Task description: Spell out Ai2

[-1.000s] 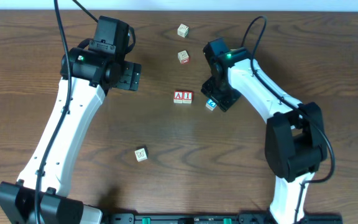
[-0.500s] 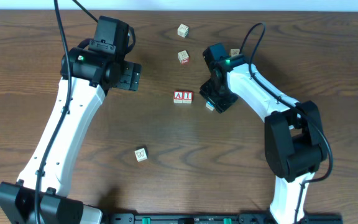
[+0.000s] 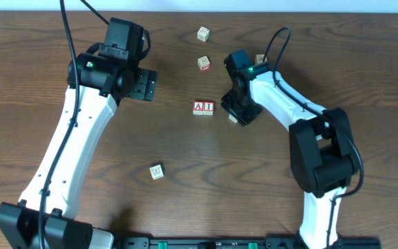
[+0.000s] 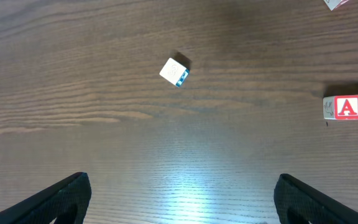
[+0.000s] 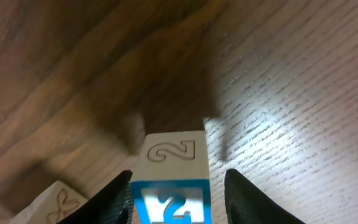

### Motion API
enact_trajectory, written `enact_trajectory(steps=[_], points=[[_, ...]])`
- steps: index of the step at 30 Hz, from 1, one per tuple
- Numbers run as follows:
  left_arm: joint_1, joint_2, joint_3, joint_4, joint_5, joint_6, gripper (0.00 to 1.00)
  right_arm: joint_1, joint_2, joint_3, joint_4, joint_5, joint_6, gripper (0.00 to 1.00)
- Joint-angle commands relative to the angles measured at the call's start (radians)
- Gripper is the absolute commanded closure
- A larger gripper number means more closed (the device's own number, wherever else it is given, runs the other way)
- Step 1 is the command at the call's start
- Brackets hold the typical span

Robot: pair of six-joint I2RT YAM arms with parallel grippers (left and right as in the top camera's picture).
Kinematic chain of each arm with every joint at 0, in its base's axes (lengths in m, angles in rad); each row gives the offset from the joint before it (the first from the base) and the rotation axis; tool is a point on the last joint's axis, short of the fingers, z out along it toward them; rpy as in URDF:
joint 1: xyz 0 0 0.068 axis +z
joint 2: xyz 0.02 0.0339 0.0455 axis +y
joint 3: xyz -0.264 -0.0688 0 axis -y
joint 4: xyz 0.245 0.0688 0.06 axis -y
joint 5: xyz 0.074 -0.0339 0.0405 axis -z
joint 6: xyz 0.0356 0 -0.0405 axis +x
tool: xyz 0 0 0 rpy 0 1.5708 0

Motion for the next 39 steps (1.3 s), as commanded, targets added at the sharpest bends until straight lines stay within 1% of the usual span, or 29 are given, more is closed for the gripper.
enact_trajectory(steps=[1, 3, 4, 6, 10, 12, 13, 16, 23, 29, 39], points=[[-0.002, 0.003, -0.002, -0.003, -0.018, 0.007, 0.05, 0.008, 0.011, -0.007, 0.001, 0.041, -0.030, 0.60], [-0.002, 0.003, -0.002, -0.003, -0.018, 0.007, 0.05, 0.008, 0.011, -0.007, 0.002, 0.053, -0.044, 0.73], [-0.002, 0.003, -0.002, -0.003, -0.018, 0.007, 0.05, 0.008, 0.011, -0.007, 0.005, 0.056, -0.055, 0.76], [-0.002, 0.003, -0.002, -0.003, -0.018, 0.007, 0.05, 0.008, 0.011, -0.007, 0.017, 0.062, -0.081, 0.78], [-0.002, 0.003, -0.002, -0.003, -0.018, 0.007, 0.05, 0.008, 0.011, -0.007, 0.052, 0.061, -0.157, 0.78], [-0.002, 0.003, -0.002, -0.003, -0.018, 0.007, 0.05, 0.008, 0.011, -0.007, 0.089, 0.062, -0.249, 0.75], [-0.002, 0.003, -0.002, -0.003, -0.018, 0.007, 0.05, 0.008, 0.011, -0.007, 0.110, 0.062, -0.308, 0.72], [-0.002, 0.003, -0.002, -0.003, -0.018, 0.007, 0.05, 0.006, 0.011, -0.007, 0.128, 0.063, -0.393, 0.72], [-0.002, 0.003, -0.002, -0.003, -0.018, 0.007, 0.05, 0.001, 0.011, -0.007, 0.118, 0.023, -0.481, 0.71], [-0.002, 0.003, -0.002, -0.003, -0.018, 0.007, 0.05, 0.010, 0.011, -0.007, 0.126, -0.021, -0.605, 0.69], [-0.002, 0.003, -0.002, -0.003, -0.018, 0.007, 0.05, 0.031, 0.011, -0.007, 0.105, -0.022, -0.726, 0.69]])
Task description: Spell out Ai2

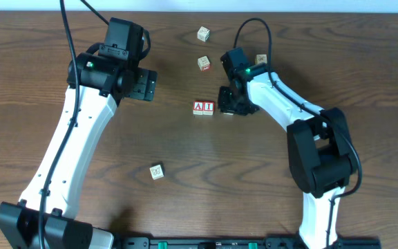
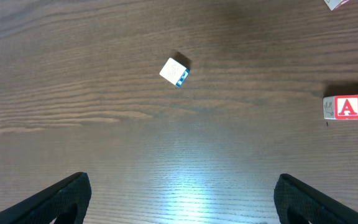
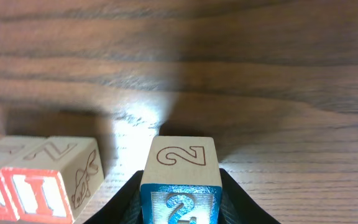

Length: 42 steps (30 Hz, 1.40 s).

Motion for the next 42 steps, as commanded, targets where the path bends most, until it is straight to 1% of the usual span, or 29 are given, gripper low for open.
enact_trajectory(steps=[1, 5, 8, 11, 14, 17, 22, 29, 36, 40, 42], points=[[-0.002, 0.003, -0.002, -0.003, -0.018, 0.007, 0.05, 0.015, 0.009, -0.006, -0.004, -0.005, -0.063, 0.69], [-0.002, 0.003, -0.002, -0.003, -0.018, 0.007, 0.05, 0.018, 0.009, -0.006, -0.007, -0.009, -0.091, 0.70], [-0.002, 0.003, -0.002, -0.003, -0.018, 0.007, 0.05, 0.017, 0.009, -0.006, -0.008, -0.009, -0.096, 0.68], [-0.002, 0.003, -0.002, -0.003, -0.018, 0.007, 0.04, 0.017, 0.009, -0.006, -0.007, -0.012, -0.095, 0.55], [-0.002, 0.003, -0.002, -0.003, -0.018, 0.007, 0.05, 0.017, 0.009, -0.006, -0.006, -0.012, -0.095, 0.53], [-0.002, 0.003, -0.002, -0.003, -0.018, 0.007, 0.05, 0.017, 0.009, -0.005, -0.003, -0.012, -0.085, 0.55], [-0.002, 0.003, -0.002, -0.003, -0.018, 0.007, 0.05, 0.015, 0.008, 0.023, -0.015, -0.011, -0.084, 0.54], [-0.002, 0.003, -0.002, -0.003, -0.018, 0.007, 0.05, 0.013, 0.005, 0.078, -0.076, 0.026, -0.084, 0.55], [-0.002, 0.003, -0.002, -0.003, -0.018, 0.007, 0.04, 0.004, -0.044, 0.080, -0.089, 0.031, -0.085, 0.55], [-0.002, 0.003, -0.002, -0.003, -0.018, 0.007, 0.05, -0.002, -0.066, 0.080, -0.153, 0.167, -0.087, 0.54], [-0.002, 0.003, -0.002, -0.003, -0.018, 0.007, 0.05, -0.008, -0.066, 0.080, -0.178, 0.199, -0.092, 0.55]])
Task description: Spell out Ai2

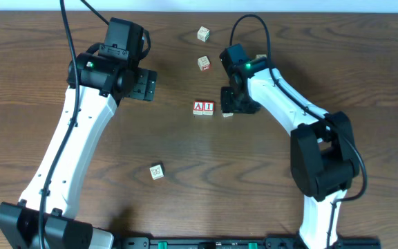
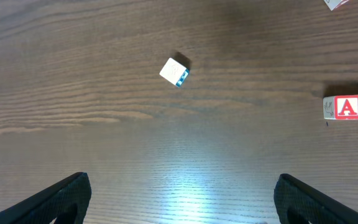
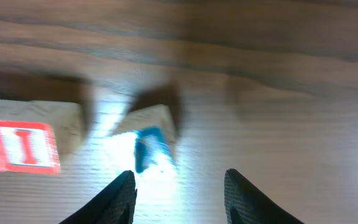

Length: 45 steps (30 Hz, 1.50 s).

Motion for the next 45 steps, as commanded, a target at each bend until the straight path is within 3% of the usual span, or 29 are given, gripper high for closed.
enact_trajectory(steps=[1, 9, 17, 45], points=[[-0.002, 0.003, -0.002, -0.003, -0.018, 0.007, 0.05, -0.017, -0.034, 0.018, -0.023, 0.108, -0.011, 0.55], [-0.002, 0.003, -0.002, -0.003, -0.018, 0.007, 0.05, -0.041, -0.034, 0.011, -0.002, 0.157, -0.030, 0.55], [-0.002, 0.003, -0.002, -0.003, -0.018, 0.007, 0.04, -0.053, -0.033, -0.035, 0.077, 0.086, -0.048, 0.55], [-0.002, 0.003, -0.002, -0.003, -0.018, 0.007, 0.05, -0.020, 0.043, -0.035, 0.053, 0.040, -0.039, 0.56]])
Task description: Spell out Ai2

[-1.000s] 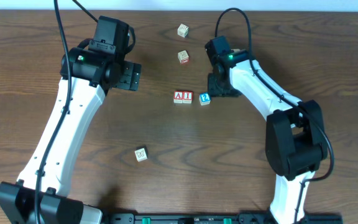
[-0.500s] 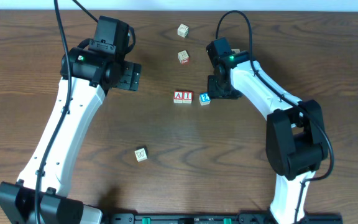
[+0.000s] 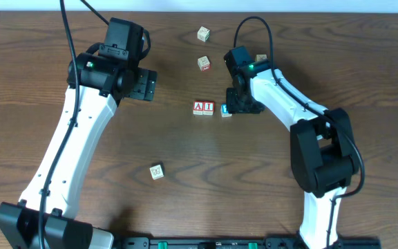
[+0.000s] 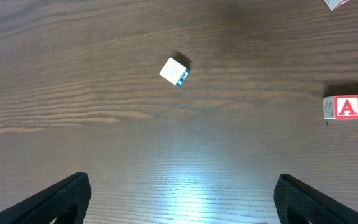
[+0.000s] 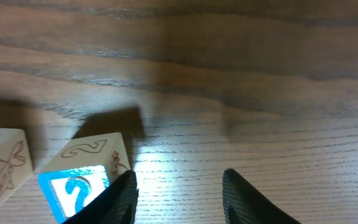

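Observation:
Two red-faced blocks, A (image 3: 199, 107) and I (image 3: 208, 107), lie side by side mid-table. The 2 block (image 3: 226, 110) rests just right of them, blue face up, a small gap from the I block (image 5: 2, 171). In the right wrist view the 2 block (image 5: 86, 180) lies slightly skewed, outside and against the left finger (image 5: 122, 198). My right gripper (image 5: 182, 202) is open and empty, just right of that block (image 3: 240, 104). Far to the left, my left gripper (image 4: 182, 205) hangs open and empty above the table (image 3: 144, 84).
Loose blocks lie at the back (image 3: 204, 33), (image 3: 204, 63), one behind the right arm (image 3: 260, 59), and one at the front left (image 3: 157, 171). That last block, white with blue (image 4: 175, 71), shows ahead of the left gripper, as does the A block (image 4: 348, 107).
My right gripper has shifted a little to the right, so the 2 block now lies outside its left finger with its blue face up. The left arm has not moved.
My right gripper first held the 2 block to the right of the A and I pair. Then it held the block low beside the I block. Then it stood open with the block let go on the table. Now it is off to the block's right.

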### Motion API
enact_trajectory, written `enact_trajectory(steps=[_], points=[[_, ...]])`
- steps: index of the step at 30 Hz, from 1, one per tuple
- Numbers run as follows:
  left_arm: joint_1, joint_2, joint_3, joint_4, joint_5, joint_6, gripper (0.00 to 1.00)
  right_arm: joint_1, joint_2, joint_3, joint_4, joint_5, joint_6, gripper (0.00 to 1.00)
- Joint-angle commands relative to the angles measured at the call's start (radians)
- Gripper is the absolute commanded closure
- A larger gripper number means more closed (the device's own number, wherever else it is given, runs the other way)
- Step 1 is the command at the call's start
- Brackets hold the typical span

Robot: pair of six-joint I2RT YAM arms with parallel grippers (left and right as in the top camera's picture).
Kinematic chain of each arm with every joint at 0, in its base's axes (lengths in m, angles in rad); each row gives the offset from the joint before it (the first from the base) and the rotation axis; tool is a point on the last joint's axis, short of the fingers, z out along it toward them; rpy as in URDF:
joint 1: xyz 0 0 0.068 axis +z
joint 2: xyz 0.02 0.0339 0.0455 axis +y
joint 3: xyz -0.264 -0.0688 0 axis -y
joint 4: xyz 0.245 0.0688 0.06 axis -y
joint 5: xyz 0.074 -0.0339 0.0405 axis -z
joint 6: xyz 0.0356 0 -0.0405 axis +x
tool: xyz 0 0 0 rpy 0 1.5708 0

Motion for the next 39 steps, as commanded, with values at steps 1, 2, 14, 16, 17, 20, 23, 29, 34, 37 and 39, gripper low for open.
enact_trajectory(steps=[1, 2, 14, 16, 17, 20, 23, 29, 34, 37, 39], points=[[-0.002, 0.003, -0.002, -0.003, -0.018, 0.007, 0.05, 0.006, 0.013, -0.007, -0.002, -0.001, 0.004, 0.56], [-0.002, 0.003, -0.002, -0.003, -0.018, 0.007, 0.05, 0.006, 0.013, -0.007, -0.002, -0.002, 0.011, 0.56], [-0.002, 0.003, -0.002, -0.003, -0.018, 0.007, 0.05, 0.012, 0.013, -0.007, 0.001, -0.034, 0.062, 0.55], [-0.002, 0.003, -0.002, -0.003, -0.018, 0.007, 0.05, 0.012, 0.013, -0.007, 0.001, -0.035, 0.069, 0.55], [-0.002, 0.003, -0.002, -0.003, -0.018, 0.007, 0.05, 0.012, 0.013, -0.007, 0.003, -0.039, 0.069, 0.55], [-0.002, 0.003, -0.002, -0.003, -0.018, 0.007, 0.04, 0.012, 0.013, -0.007, 0.013, -0.069, 0.068, 0.55], [-0.002, 0.003, -0.002, -0.003, -0.018, 0.007, 0.05, 0.013, 0.013, -0.007, 0.021, -0.081, 0.069, 0.56], [-0.002, 0.003, -0.002, -0.003, -0.018, 0.007, 0.05, 0.021, 0.013, -0.007, 0.032, -0.089, 0.069, 0.56], [-0.002, 0.003, -0.002, -0.003, -0.018, 0.007, 0.05, 0.025, 0.013, -0.007, 0.040, -0.109, 0.069, 0.57], [-0.002, 0.003, -0.002, -0.003, -0.018, 0.007, 0.05, 0.025, 0.013, -0.007, 0.042, -0.110, 0.069, 0.56], [-0.002, 0.003, -0.002, -0.003, -0.018, 0.007, 0.05, 0.025, 0.013, -0.007, 0.042, -0.113, 0.076, 0.57]])
